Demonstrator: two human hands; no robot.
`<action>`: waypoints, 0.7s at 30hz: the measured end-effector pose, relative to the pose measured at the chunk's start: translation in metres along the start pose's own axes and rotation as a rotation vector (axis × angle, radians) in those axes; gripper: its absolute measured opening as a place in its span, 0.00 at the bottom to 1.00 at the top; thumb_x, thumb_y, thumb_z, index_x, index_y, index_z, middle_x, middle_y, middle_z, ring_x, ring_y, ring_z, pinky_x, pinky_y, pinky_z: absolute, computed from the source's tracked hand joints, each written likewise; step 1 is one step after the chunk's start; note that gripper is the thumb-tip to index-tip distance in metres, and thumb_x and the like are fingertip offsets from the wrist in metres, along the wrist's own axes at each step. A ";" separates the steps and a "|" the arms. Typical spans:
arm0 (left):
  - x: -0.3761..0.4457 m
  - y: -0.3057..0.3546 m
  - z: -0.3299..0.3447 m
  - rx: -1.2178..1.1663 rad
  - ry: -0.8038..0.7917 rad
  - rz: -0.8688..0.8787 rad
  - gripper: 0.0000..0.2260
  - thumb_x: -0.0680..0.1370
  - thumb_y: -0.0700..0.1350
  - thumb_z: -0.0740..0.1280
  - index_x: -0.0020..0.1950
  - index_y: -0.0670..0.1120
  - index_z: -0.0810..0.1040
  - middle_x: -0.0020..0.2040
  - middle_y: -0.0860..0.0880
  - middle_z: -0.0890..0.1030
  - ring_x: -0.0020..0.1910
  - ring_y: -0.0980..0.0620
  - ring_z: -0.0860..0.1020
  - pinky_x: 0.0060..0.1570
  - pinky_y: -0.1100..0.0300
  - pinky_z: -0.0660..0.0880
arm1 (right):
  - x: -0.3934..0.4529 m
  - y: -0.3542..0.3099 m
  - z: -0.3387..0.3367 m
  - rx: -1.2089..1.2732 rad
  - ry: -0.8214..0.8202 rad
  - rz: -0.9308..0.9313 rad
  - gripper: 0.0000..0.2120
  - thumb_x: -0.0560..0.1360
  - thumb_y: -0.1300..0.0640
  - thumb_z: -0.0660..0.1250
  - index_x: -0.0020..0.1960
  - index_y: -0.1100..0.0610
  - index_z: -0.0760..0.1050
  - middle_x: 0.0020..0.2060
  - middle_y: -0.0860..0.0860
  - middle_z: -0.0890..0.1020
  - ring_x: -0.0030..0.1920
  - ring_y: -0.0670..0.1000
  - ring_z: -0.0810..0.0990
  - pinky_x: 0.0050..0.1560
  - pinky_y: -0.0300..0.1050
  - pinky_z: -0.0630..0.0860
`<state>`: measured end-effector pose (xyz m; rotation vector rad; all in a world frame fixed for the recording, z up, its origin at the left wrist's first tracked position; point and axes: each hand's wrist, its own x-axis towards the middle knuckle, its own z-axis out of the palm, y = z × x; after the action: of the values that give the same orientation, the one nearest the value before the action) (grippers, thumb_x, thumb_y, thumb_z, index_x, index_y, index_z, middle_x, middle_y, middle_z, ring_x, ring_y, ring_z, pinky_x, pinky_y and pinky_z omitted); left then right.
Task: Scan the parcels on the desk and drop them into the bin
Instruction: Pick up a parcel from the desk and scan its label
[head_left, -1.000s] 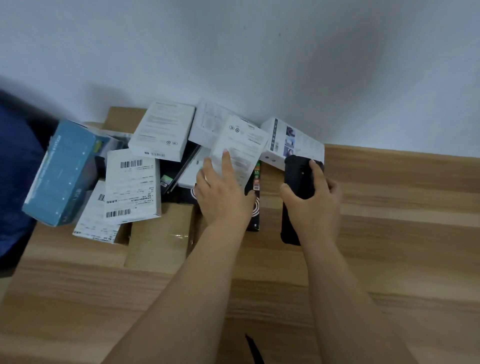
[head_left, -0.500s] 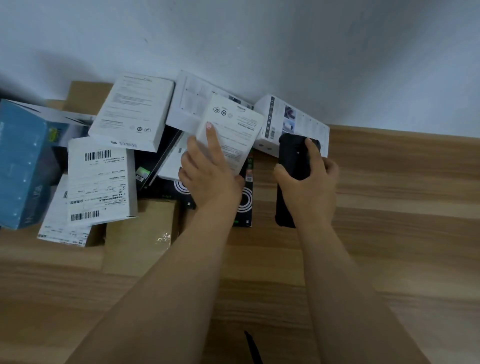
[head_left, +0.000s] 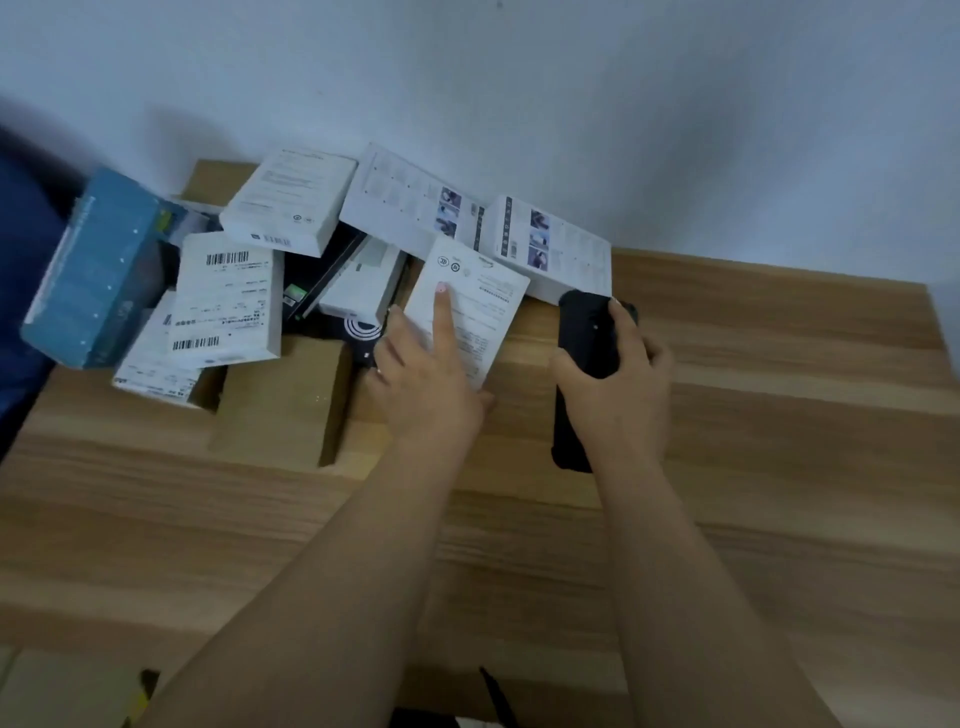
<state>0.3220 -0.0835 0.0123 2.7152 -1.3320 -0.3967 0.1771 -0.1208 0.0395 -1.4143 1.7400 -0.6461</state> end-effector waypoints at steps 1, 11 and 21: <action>-0.017 0.002 0.004 -0.004 -0.011 -0.008 0.57 0.69 0.61 0.75 0.75 0.58 0.29 0.77 0.38 0.43 0.74 0.35 0.54 0.71 0.38 0.58 | -0.007 0.008 -0.009 0.009 -0.015 -0.003 0.34 0.73 0.42 0.70 0.75 0.34 0.60 0.68 0.46 0.64 0.59 0.49 0.72 0.53 0.49 0.75; -0.158 0.031 0.075 -0.042 -0.154 -0.082 0.54 0.69 0.58 0.75 0.77 0.60 0.33 0.76 0.37 0.44 0.73 0.35 0.55 0.71 0.37 0.58 | -0.061 0.102 -0.080 -0.062 -0.133 0.039 0.35 0.73 0.43 0.70 0.76 0.33 0.59 0.71 0.45 0.62 0.56 0.47 0.72 0.50 0.47 0.71; -0.172 0.027 0.115 0.028 -0.305 -0.083 0.46 0.73 0.63 0.70 0.80 0.58 0.42 0.78 0.38 0.39 0.78 0.36 0.42 0.75 0.37 0.48 | -0.060 0.154 -0.083 -0.100 -0.140 0.069 0.35 0.73 0.43 0.70 0.76 0.35 0.59 0.70 0.47 0.64 0.59 0.48 0.73 0.55 0.52 0.76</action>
<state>0.1691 0.0388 -0.0604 2.8255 -1.2968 -0.8351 0.0268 -0.0319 -0.0196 -1.4254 1.7216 -0.4178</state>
